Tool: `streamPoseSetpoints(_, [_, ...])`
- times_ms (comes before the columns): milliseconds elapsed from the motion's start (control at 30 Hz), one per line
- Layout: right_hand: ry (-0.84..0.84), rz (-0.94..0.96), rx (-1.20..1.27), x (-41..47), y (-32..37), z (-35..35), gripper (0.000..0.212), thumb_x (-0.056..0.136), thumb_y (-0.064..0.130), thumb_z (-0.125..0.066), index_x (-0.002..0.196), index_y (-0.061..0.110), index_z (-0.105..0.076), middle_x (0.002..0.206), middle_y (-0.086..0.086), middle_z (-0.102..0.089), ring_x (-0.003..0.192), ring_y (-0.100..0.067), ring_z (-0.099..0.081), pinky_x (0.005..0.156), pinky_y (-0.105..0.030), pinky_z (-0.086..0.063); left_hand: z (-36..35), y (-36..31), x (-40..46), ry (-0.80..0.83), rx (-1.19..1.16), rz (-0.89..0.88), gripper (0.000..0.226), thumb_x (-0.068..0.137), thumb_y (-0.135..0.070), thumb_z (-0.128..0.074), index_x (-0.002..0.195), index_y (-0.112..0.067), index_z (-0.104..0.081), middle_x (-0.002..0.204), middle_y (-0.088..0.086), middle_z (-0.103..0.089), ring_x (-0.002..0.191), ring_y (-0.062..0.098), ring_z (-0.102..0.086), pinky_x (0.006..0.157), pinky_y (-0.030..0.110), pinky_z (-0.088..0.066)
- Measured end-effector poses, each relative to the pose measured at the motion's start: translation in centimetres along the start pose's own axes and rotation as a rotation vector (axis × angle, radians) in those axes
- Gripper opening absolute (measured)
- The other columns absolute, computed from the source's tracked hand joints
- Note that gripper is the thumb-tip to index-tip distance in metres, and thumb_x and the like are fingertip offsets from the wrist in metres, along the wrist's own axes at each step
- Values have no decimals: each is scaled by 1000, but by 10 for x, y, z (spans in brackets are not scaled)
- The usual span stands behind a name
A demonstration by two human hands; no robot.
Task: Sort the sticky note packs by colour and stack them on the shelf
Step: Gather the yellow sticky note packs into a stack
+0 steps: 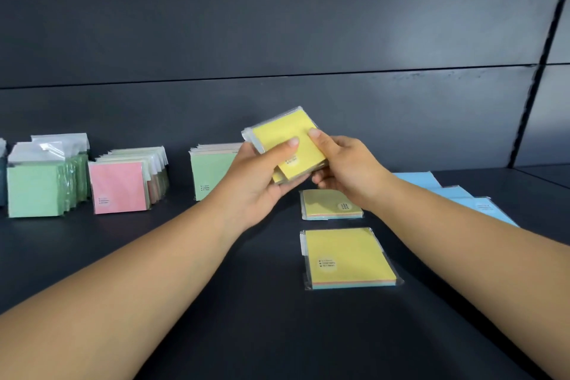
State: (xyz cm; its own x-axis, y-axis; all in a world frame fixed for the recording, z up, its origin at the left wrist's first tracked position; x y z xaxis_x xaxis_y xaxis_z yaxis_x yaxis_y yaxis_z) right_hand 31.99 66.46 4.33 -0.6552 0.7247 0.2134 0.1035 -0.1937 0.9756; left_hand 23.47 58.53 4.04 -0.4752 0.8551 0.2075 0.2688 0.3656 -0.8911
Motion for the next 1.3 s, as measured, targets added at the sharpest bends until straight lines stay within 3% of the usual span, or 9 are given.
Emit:
streamPoseSetpoints(133, [-89, 91, -142, -2, 6, -2, 37, 98, 35, -40, 71, 11, -47, 55, -5, -47, 46, -15, -46, 49, -24, -43, -1, 3, 0, -40, -69, -23, 19, 90, -1, -52, 106, -12, -57, 100, 8, -68, 89, 24, -67, 75, 36, -58])
streamPoseSetpoints(267, [-89, -80, -178, 2, 4, 11, 42, 96, 47, -36, 78, 14, -55, 71, -5, -56, 59, -16, -52, 57, -27, -45, 14, -5, 5, -139, -2, -62, 27, 88, -1, -56, 111, -14, -53, 107, 5, -66, 97, 23, -65, 75, 36, -57])
streamPoseSetpoints(333, [-81, -147, -444, 5, 0, 28, 42, 94, 49, -41, 99, 13, -61, 100, -5, -61, 81, -16, -57, 69, -27, -45, 27, -8, 7, -190, 28, -48, 29, 88, 0, -57, 113, -14, -53, 109, 3, -65, 99, 21, -64, 72, 35, -57])
streamPoseSetpoints(433, [66, -302, -990, 3, -25, 46, 73, 85, 62, -45, 139, 13, -41, 146, -5, -37, 131, -24, -38, 100, -34, -33, 46, -5, 4, -227, 100, -16, 22, 88, 1, -57, 98, -18, -54, 102, -2, -65, 97, 18, -63, 67, 33, -55])
streamPoseSetpoints(567, [214, -381, -1337, 4, -49, 38, 92, 78, 77, -35, 143, 12, -33, 153, -8, -22, 141, -27, -23, 111, -39, -22, 64, 1, 0, -268, 170, 27, 21, 87, 0, -58, 98, -17, -52, 109, 2, -64, 97, 19, -63, 74, 38, -55])
streamPoseSetpoints(800, [97, -384, -1066, 5, -43, 41, 91, 70, 64, -64, 138, 12, -30, 137, -5, -43, 122, -25, -45, 92, -30, -40, 70, 1, 1, -324, 143, 57, 19, 87, 1, -58, 91, -17, -53, 101, 1, -63, 90, 18, -63, 62, 33, -53])
streamPoseSetpoints(967, [-81, -351, -354, 10, -32, 39, 18, 88, 20, -62, 88, 14, -44, 77, -5, -56, 65, -14, -53, 50, -24, -45, 67, -2, 0, -329, 138, 38, 18, 88, 0, -58, 89, -18, -53, 96, -1, -63, 91, 17, -62, 63, 32, -53])
streamPoseSetpoints(1167, [-117, -325, 327, 6, -12, 31, 9, 90, -1, -51, 85, 6, -53, 82, -10, -62, 63, -20, -67, 44, -30, -56, 64, -5, -3, -343, 88, 1, 17, 88, -4, -59, 101, -16, -55, 98, -1, -64, 88, 14, -63, 66, 30, -55])
streamPoseSetpoints(1300, [-112, -262, 533, 0, 2, 16, 6, 87, -3, -56, 83, 1, -56, 76, -13, -67, 52, -17, -69, 48, -31, -58, 53, -11, -7, -295, 24, -51, 15, 88, -5, -59, 95, -18, -55, 95, -2, -66, 86, 13, -65, 72, 32, -56])
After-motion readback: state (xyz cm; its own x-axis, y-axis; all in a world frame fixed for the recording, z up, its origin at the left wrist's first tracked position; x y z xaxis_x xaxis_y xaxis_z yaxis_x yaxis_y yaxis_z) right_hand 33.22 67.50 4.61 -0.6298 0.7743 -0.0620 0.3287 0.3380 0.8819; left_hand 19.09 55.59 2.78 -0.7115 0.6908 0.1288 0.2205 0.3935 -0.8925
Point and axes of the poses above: each hand's wrist, its own x-axis towards the middle knuckle, its own z-axis out of the back of the hand, y = z × x, the point moved 6 cm from there along x, towards the middle knuckle
